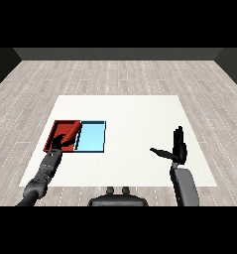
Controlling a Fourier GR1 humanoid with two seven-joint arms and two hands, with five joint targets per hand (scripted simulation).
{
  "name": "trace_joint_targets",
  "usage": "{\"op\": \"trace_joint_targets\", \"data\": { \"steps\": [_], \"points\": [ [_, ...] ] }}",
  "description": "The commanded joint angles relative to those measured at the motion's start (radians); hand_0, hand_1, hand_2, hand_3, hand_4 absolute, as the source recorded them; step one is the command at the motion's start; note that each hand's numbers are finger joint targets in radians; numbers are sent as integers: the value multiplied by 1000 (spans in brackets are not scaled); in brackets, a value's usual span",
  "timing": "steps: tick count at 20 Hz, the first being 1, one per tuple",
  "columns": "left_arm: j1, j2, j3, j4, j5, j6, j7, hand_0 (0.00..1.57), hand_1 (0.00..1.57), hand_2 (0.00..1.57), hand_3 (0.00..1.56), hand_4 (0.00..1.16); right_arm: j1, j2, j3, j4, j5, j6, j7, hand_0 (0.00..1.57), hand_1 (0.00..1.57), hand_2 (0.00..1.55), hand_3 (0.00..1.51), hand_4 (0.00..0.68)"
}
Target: Pick the red can and put it in the red box
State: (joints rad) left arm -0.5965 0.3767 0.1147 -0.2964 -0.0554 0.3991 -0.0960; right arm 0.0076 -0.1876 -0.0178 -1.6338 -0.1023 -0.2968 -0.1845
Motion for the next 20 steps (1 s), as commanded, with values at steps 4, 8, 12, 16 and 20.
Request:
{"op": "trace_joint_targets", "data": {
  "steps": [4,8,12,16,20],
  "points": [
    [-34,39,23,170,-10,-76,-31,462,462,583,112,590,-55,7,-3,62,19,-11,-1,0,0,0,0,0],
    [-107,63,12,226,-33,-56,96,0,0,0,0,0,-38,-6,-16,12,-15,21,12,0,0,0,0,0],
    [-35,89,99,166,50,-120,-95,0,0,0,0,0,-38,-31,-28,-11,-14,38,25,0,0,0,0,0],
    [-7,86,189,43,144,-142,-308,0,0,0,0,0,8,-25,-16,-105,-14,32,34,0,0,0,0,0],
    [-20,50,292,-133,277,-314,-533,0,0,0,0,0,12,-1,32,-138,-34,71,16,0,0,0,0,0]
  ]
}}
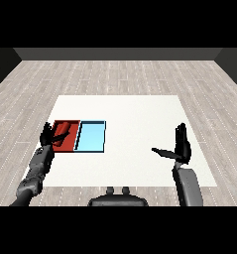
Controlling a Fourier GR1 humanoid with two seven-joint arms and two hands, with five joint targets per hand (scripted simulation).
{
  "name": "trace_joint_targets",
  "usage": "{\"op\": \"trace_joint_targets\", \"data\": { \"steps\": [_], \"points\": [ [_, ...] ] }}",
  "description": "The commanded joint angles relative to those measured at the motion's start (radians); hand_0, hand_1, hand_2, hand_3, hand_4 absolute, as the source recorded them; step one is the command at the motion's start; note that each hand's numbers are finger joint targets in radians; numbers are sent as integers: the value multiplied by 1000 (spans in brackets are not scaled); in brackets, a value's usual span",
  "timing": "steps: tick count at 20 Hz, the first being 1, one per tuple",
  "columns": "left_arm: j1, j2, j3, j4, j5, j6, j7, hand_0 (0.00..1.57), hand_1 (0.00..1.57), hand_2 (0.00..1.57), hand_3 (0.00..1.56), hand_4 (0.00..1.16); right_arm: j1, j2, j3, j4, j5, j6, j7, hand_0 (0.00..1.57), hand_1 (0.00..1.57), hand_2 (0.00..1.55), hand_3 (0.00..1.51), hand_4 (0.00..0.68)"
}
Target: Pick the red can and put it in the red box
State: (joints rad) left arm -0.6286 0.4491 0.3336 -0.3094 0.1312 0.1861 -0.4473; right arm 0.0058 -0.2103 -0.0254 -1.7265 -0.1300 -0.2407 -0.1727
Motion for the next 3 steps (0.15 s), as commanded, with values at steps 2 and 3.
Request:
{"op": "trace_joint_targets", "data": {
  "steps": [2,3],
  "points": [
    [-8,-88,55,-202,106,-190,-253,0,0,0,0,0,-5,30,57,-40,-16,34,-7,0,0,0,0,0],
    [35,-109,51,-230,115,-218,-285,0,0,0,0,0,-1,19,54,-30,-53,83,-18,0,0,0,0,0]
  ]
}}
